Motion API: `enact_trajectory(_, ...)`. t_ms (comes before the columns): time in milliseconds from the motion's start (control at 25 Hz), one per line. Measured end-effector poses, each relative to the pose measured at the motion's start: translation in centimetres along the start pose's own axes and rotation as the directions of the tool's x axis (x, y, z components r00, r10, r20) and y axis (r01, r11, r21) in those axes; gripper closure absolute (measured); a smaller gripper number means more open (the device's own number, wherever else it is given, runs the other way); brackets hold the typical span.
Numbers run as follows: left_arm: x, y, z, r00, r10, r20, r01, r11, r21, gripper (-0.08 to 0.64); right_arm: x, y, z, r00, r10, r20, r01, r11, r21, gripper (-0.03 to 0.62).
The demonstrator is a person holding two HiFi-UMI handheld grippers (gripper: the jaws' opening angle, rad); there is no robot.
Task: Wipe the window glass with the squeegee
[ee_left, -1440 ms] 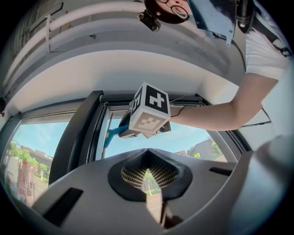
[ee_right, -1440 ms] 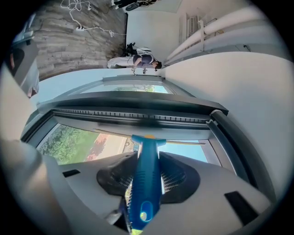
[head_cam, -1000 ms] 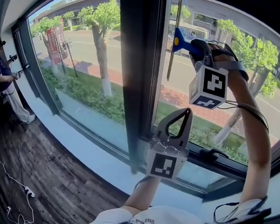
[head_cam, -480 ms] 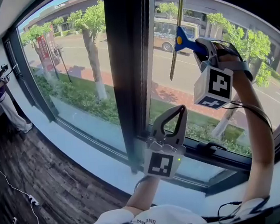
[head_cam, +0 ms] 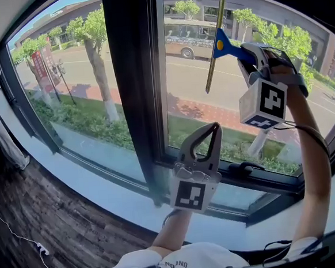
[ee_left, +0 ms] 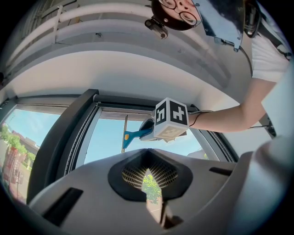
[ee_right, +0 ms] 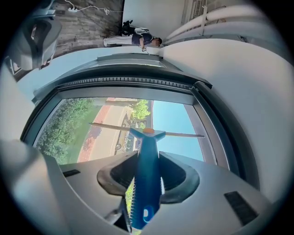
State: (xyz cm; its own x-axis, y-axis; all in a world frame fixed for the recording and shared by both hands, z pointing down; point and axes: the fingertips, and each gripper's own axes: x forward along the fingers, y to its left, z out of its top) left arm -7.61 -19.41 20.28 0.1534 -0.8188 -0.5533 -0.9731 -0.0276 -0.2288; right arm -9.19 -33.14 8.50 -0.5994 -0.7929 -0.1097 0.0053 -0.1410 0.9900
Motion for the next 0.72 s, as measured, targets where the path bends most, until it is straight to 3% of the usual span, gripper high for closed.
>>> enact_trajectory(120, 0.3, -1.0, -0.1, 1.000, -0.031, -0.004, 0.031, 0.999, 0.012, 0.561, -0.8, -0.1, -1.5, 1.000, -0.005, -0.028, 0.005, 1.000, 0.003, 0.443)
enact_trajectory(320, 0.8, -2.3, 0.1, 0.999, -0.041, 0.026, 0.043, 0.997, -0.071, 0.561, -2.1, -0.3, -3.9, 0.998, -0.010, -0.070, 0.010, 1.000, 0.002, 0.443)
enact_trajectory(520, 1.3, -3.8, -0.3, 0.996, -0.094, 0.009, 0.094, 0.995, -0.043, 0.561, -3.4, -0.3, -6.3, 0.994, -0.015, -0.104, 0.015, 1.000, 0.005, 0.443)
enact_trajectory(720, 1.9, -5.6, -0.2, 0.991, -0.134, 0.021, 0.135, 0.989, -0.061, 0.561, -5.0, -0.1, -8.7, 0.990, -0.015, -0.141, 0.017, 1.000, 0.011, 0.443)
